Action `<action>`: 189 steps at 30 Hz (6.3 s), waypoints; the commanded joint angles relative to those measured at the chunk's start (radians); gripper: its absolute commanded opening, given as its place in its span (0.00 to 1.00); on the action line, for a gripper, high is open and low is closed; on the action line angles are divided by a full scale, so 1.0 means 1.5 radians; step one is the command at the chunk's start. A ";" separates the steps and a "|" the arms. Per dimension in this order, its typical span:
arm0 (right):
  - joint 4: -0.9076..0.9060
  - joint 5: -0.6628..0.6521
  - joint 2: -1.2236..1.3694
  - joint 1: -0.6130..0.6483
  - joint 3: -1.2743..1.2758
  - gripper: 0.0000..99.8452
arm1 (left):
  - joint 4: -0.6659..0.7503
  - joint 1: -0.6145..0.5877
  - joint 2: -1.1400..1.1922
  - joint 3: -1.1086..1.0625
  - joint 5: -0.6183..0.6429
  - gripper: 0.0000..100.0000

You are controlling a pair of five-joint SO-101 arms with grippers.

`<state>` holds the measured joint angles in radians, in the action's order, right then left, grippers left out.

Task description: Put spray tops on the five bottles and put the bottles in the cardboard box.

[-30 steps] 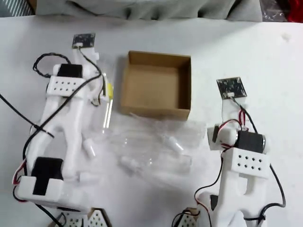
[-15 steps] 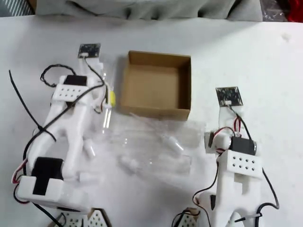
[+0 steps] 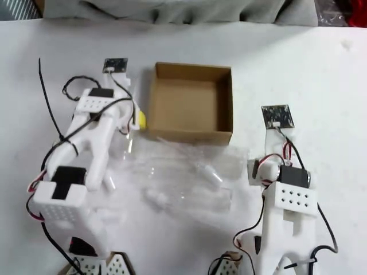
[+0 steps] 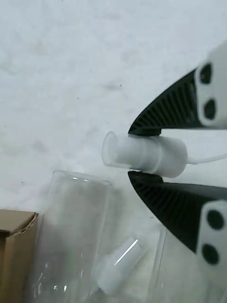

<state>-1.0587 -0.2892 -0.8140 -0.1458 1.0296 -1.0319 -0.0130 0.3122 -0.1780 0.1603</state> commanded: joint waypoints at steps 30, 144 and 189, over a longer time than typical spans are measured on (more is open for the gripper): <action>0.034 0.002 -0.011 0.030 -0.031 0.02 | -0.006 0.005 -0.444 -0.216 -0.004 0.02; 0.299 0.014 -0.050 0.497 -0.578 0.02 | 0.523 0.316 -1.427 -1.010 -0.005 0.02; 0.158 0.016 -0.033 0.440 -0.607 0.02 | 0.423 0.316 -1.427 -0.986 -0.005 0.02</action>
<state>-0.7810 -0.2555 -0.8263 0.5800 0.1504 -0.3153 0.4672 -1.8036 -1.6970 0.1588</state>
